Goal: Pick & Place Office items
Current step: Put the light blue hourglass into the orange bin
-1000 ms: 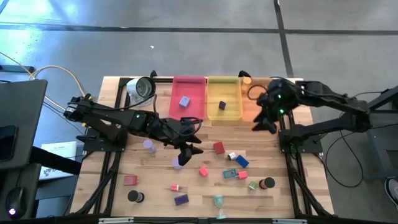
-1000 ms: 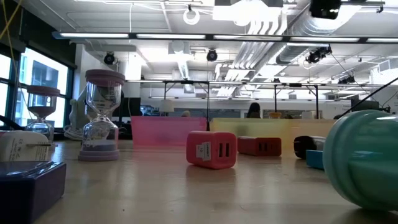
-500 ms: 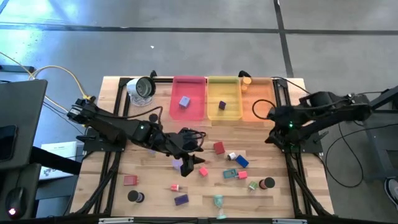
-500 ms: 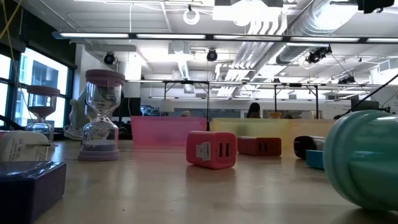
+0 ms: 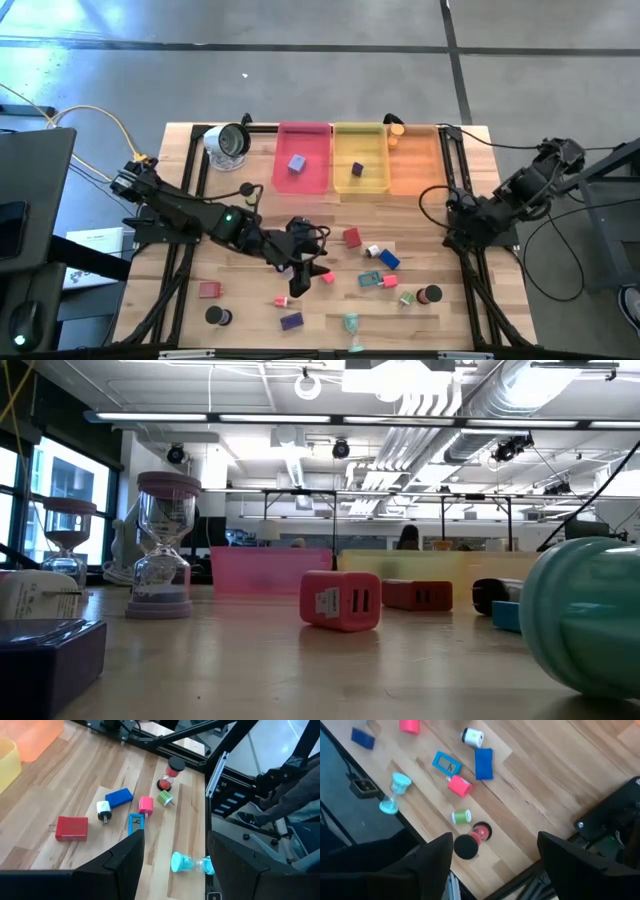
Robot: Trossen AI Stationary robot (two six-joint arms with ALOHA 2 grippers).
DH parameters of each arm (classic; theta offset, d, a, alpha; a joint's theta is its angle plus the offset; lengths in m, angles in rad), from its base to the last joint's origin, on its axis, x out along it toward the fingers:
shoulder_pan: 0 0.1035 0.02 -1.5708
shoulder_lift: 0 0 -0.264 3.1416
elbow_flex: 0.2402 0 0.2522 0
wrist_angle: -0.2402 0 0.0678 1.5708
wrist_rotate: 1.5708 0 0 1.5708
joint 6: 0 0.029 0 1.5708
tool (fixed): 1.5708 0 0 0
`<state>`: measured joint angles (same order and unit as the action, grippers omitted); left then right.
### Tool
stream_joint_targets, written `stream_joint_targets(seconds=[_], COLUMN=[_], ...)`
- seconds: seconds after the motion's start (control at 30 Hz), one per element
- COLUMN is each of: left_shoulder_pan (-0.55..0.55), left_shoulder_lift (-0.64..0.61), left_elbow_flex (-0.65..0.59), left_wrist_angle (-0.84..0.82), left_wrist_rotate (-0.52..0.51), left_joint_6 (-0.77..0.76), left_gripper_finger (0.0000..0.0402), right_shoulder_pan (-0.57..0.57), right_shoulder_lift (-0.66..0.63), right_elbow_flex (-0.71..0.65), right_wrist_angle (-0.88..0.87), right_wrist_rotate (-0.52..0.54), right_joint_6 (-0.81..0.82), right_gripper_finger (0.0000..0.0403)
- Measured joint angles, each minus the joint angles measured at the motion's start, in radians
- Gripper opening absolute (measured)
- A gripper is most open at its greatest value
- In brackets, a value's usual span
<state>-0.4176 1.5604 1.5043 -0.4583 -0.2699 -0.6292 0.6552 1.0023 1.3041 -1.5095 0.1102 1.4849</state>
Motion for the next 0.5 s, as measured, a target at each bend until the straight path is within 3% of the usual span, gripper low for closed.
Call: stream_joint_targets(seconds=[0.37,0.5], left_shoulder_pan=[-0.003,-0.002], left_shoulder_lift=[0.0,0.0], left_elbow_flex=[0.0,0.0], left_wrist_angle=[0.003,0.003], left_wrist_rotate=[0.0,0.0], left_joint_6=[-0.015,-0.001], left_gripper_finger=[0.0212,0.0212], right_shoulder_pan=[0.162,0.179], right_shoulder_lift=[0.069,0.117], right_elbow_flex=[0.0,0.0], right_wrist_angle=[0.034,0.04], right_wrist_rotate=[0.019,0.021], right_joint_6=[0.123,0.148], right_gripper_finger=[0.0282,0.0307])
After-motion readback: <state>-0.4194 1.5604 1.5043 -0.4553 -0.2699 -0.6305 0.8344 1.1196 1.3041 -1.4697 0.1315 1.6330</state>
